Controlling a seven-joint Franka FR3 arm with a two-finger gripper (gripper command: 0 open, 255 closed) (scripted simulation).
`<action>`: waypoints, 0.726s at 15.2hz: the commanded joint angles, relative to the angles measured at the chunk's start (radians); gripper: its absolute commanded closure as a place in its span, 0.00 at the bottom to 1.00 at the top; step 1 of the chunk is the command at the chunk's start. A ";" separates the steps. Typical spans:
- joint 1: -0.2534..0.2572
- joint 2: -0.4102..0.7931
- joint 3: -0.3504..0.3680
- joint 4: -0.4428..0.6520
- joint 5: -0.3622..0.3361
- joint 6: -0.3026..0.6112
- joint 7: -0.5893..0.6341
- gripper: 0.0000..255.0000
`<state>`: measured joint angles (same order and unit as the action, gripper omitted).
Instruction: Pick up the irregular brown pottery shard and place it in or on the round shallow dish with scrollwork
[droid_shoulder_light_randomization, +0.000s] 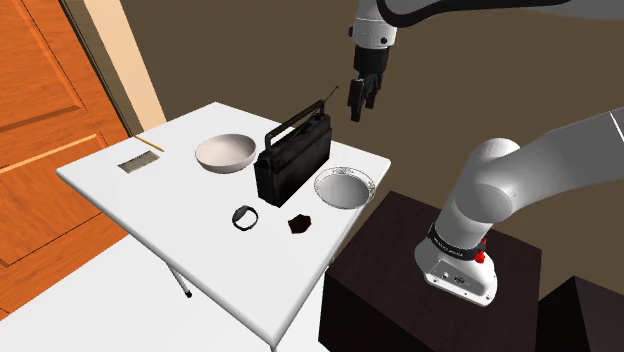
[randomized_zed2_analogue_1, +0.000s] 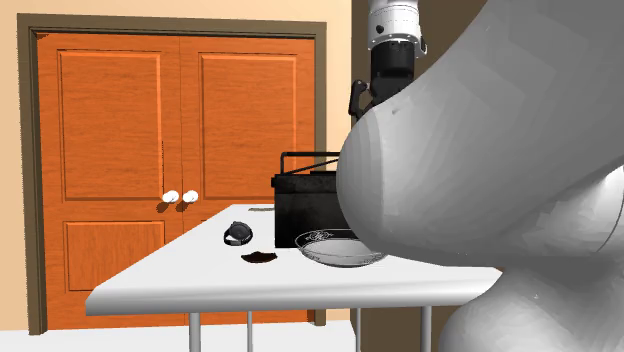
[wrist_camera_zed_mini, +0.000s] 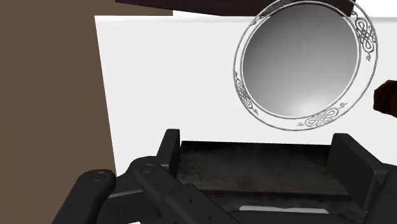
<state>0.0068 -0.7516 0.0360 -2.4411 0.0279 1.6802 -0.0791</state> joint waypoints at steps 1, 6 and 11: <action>0.000 0.000 0.000 0.000 0.000 0.000 0.000 0.00; 0.051 0.007 0.095 -0.092 0.059 0.114 0.085 0.00; 0.102 0.053 0.198 -0.154 0.117 0.240 0.171 0.00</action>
<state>0.0972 -0.7113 0.2101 -2.5899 0.1318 1.8970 0.0701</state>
